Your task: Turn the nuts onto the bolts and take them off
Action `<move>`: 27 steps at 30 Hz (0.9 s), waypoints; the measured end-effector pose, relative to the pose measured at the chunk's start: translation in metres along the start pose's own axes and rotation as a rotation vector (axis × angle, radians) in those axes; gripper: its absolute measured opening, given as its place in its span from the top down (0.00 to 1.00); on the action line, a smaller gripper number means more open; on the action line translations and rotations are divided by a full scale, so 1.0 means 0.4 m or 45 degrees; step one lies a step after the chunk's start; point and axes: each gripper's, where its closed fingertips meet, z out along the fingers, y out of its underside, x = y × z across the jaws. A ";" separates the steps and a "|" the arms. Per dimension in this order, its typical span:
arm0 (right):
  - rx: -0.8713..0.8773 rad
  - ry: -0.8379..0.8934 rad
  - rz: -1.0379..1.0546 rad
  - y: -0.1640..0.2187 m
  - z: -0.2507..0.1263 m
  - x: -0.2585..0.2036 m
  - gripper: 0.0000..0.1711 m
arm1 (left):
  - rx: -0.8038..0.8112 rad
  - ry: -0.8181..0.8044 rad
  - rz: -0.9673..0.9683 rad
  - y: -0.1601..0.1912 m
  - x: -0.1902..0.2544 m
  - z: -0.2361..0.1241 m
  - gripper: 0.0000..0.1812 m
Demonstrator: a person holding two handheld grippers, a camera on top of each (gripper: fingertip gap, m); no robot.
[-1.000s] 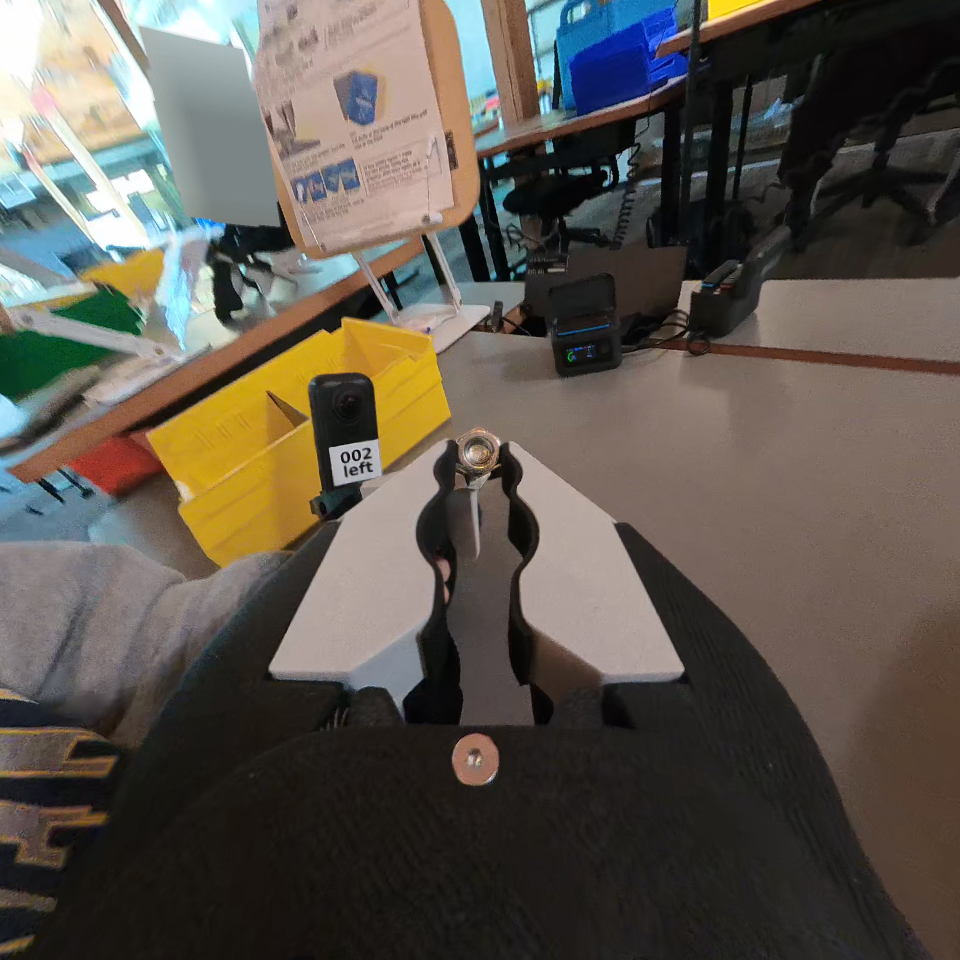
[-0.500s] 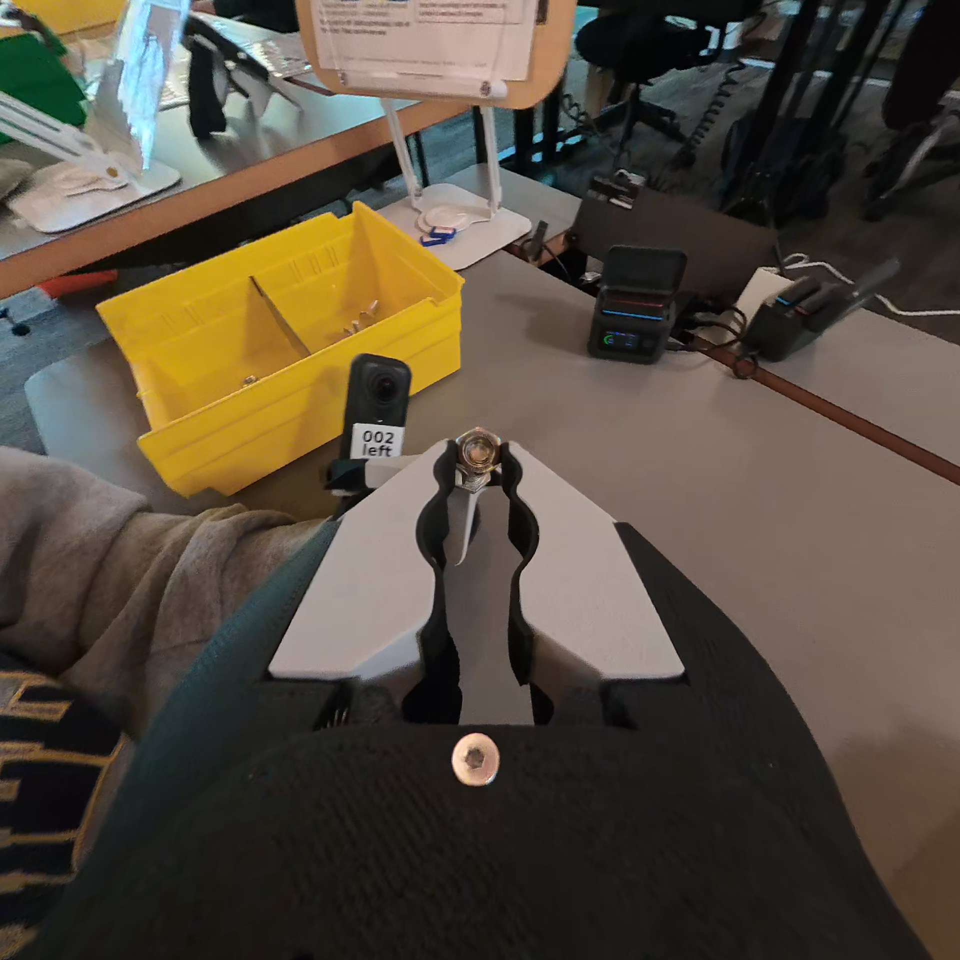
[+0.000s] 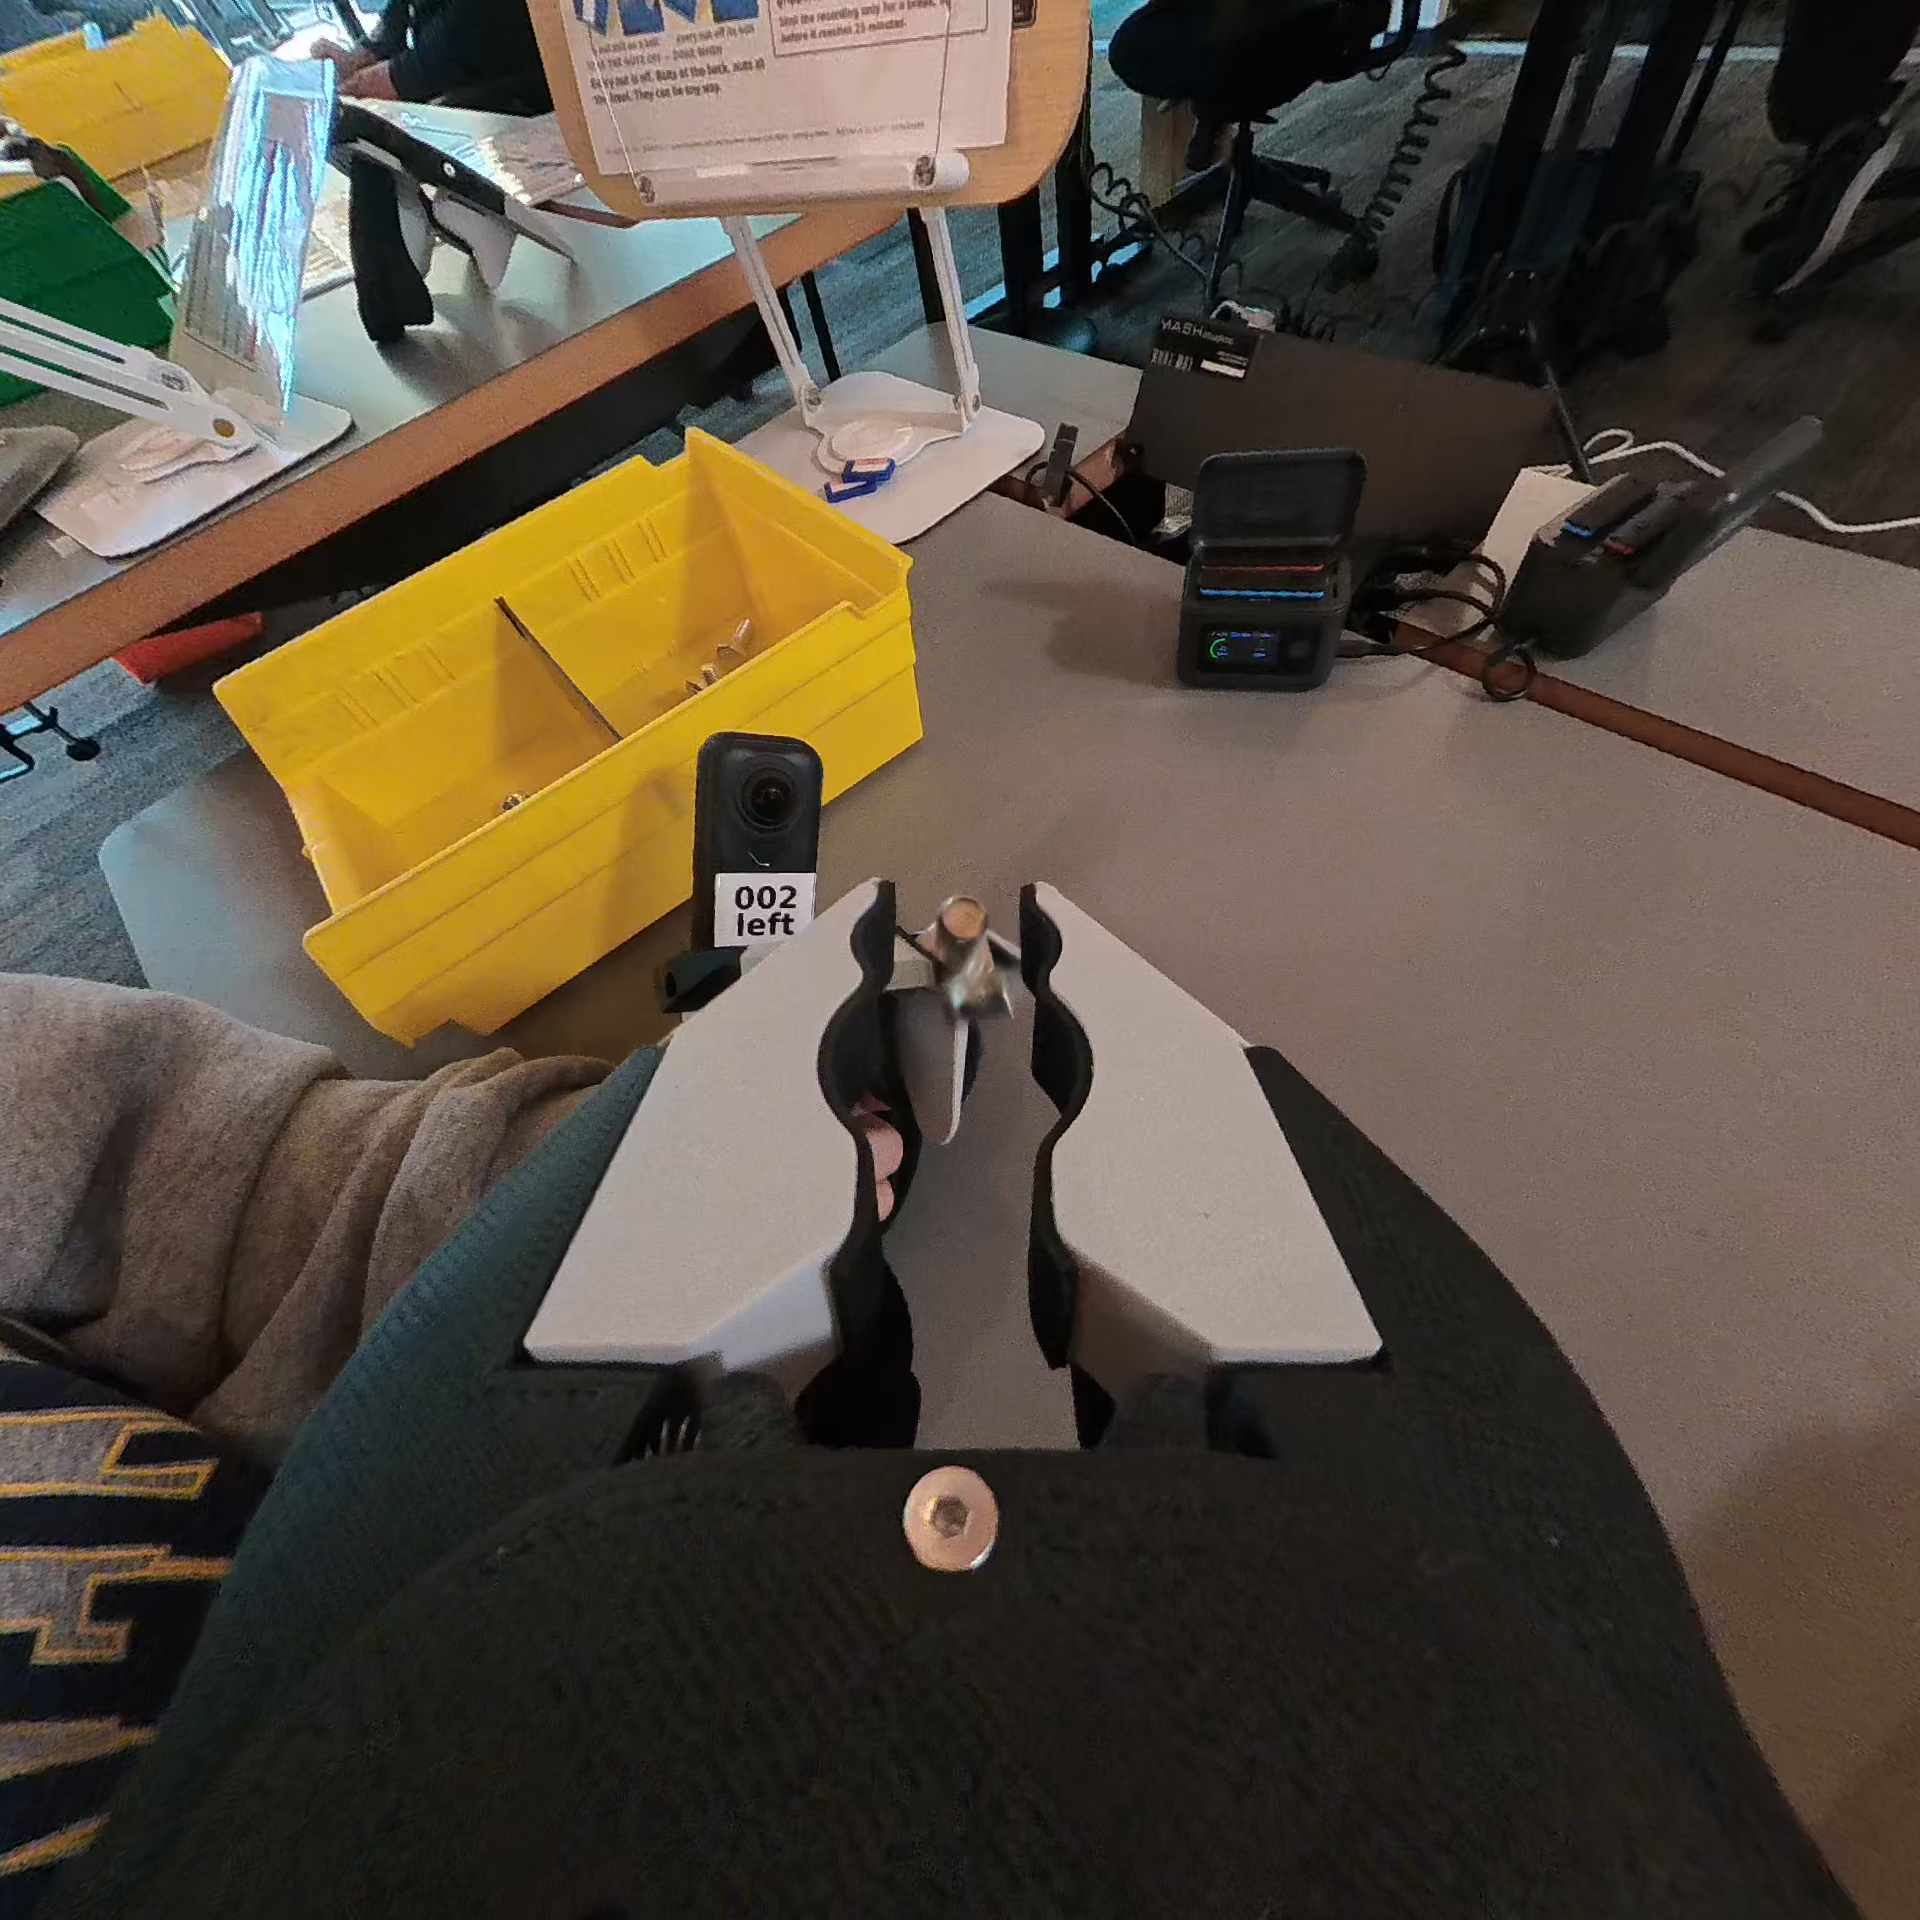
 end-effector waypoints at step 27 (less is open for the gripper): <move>0.726 0.304 -0.685 0.072 -0.027 0.029 0.94 | -0.105 -0.421 0.399 -0.066 -0.083 -0.056 0.92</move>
